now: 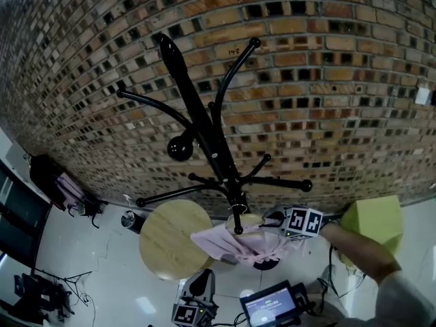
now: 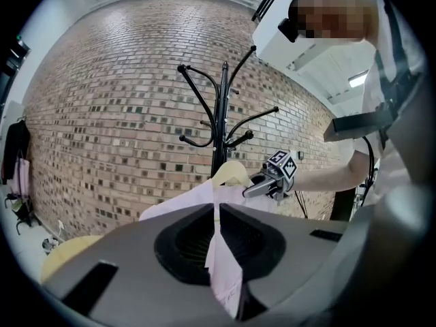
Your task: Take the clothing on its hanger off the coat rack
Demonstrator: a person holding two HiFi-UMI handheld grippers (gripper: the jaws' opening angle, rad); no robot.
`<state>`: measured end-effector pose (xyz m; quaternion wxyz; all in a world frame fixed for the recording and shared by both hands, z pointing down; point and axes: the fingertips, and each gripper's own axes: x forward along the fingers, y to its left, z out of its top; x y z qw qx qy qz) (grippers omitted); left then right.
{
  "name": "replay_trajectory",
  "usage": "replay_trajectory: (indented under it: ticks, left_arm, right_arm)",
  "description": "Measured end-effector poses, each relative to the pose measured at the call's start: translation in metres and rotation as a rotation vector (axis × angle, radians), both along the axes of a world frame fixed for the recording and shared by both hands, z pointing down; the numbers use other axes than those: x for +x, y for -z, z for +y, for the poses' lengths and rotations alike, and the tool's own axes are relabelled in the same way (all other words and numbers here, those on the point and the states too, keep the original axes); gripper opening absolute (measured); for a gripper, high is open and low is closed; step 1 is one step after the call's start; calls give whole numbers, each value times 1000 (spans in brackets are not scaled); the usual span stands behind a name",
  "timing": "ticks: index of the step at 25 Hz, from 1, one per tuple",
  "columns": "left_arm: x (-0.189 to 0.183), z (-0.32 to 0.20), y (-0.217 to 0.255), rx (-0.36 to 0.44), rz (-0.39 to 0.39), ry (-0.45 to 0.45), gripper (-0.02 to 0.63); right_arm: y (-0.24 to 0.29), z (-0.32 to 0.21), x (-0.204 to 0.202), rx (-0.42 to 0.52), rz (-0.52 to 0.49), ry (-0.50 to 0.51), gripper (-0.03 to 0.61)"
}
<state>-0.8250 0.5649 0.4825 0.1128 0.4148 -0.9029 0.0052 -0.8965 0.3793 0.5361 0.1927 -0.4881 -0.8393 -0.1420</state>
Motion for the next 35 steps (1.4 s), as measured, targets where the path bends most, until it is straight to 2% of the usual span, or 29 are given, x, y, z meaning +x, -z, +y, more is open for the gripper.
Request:
replay_trajectory:
  ticks: [18, 26, 35]
  left_arm:
    - [-12, -36, -16, -51, 28, -110, 21]
    - [-6, -55, -5, -57, 17, -135, 21]
    - [0, -103, 5, -61, -13, -215, 20]
  right_arm:
    - [53, -32, 56, -61, -39, -56, 34]
    - [61, -56, 89, -91, -30, -103, 34]
    - [77, -106, 124, -165, 20, -187, 34]
